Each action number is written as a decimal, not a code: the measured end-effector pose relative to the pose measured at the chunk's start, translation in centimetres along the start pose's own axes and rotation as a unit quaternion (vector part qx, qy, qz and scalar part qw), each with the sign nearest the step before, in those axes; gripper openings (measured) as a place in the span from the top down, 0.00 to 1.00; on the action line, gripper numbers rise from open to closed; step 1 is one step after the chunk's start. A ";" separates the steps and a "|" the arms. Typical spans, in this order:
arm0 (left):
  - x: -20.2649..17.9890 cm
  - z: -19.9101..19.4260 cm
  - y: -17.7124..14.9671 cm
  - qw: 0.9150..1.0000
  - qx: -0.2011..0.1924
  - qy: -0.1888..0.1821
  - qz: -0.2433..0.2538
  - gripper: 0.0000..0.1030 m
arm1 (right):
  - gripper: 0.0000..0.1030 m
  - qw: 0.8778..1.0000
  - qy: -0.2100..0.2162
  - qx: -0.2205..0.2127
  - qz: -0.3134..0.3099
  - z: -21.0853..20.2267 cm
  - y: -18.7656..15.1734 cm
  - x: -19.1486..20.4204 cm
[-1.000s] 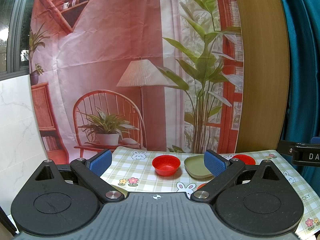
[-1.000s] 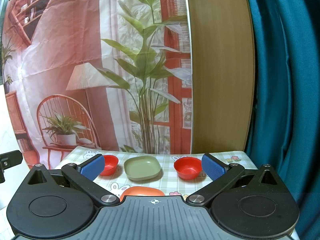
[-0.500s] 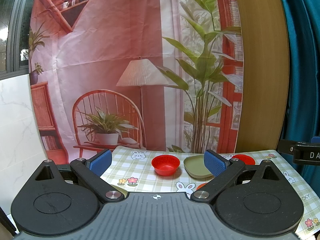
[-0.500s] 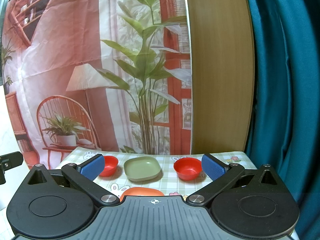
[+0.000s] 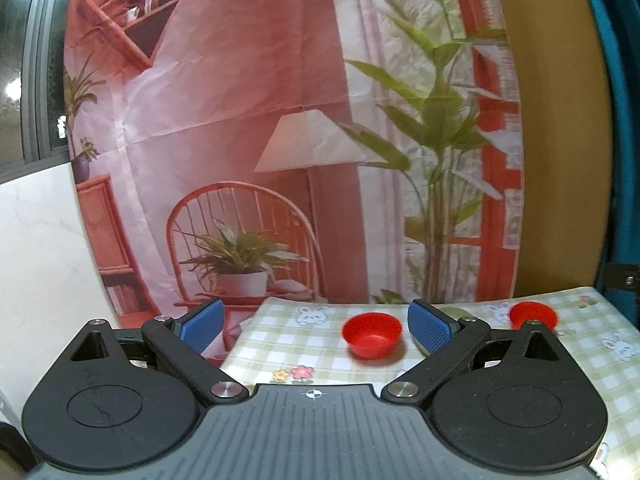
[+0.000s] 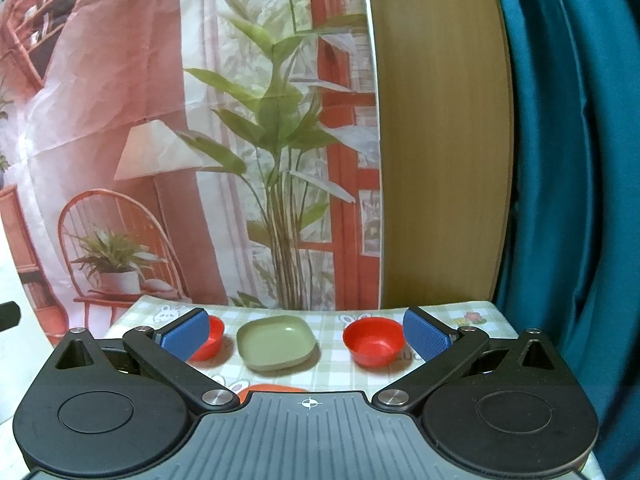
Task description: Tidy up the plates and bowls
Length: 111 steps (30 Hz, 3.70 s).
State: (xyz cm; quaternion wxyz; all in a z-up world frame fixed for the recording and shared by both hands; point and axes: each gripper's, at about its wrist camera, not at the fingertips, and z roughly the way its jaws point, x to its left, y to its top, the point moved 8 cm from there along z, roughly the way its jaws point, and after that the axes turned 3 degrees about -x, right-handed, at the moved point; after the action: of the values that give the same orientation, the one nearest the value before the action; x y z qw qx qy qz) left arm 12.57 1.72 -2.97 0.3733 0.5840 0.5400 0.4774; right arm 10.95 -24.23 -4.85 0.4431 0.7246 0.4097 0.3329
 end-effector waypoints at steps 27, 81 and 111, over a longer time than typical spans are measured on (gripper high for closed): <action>14.0 14.1 -1.7 0.994 0.088 0.061 -0.024 0.23 | 0.09 0.986 0.145 0.069 -0.045 14.8 -4.6 16.9; 18.1 20.8 -22.7 0.955 0.268 0.035 -0.123 0.93 | 0.94 0.917 0.262 0.283 -0.105 22.8 -19.5 32.2; 2.5 17.8 -14.8 0.971 0.230 -0.056 -0.036 0.93 | 0.93 0.956 0.188 0.212 0.070 18.8 -13.5 12.0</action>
State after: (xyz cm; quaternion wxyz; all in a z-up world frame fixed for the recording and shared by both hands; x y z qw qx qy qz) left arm 25.49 7.65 -21.39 0.2751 0.6601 0.6345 0.2932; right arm 28.12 -16.80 -22.98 0.1698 0.7531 0.4953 0.3984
